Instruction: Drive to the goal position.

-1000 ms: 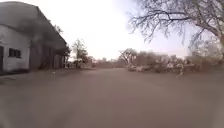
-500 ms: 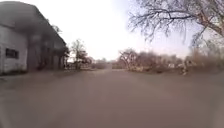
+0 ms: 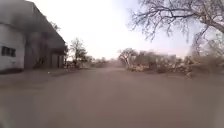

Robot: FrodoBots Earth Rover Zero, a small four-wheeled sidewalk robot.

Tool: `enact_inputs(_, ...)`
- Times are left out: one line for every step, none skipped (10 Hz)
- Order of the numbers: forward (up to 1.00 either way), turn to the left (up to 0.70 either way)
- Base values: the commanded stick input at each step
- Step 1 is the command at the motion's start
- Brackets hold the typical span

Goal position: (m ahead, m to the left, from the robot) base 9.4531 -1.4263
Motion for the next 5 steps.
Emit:
enact_inputs(0.7,0.0)
enact_inputs(0.7,0.0)
enact_inputs(0.7,0.0)
enact_inputs(0.7,0.0)
enact_inputs(0.7,-0.14)
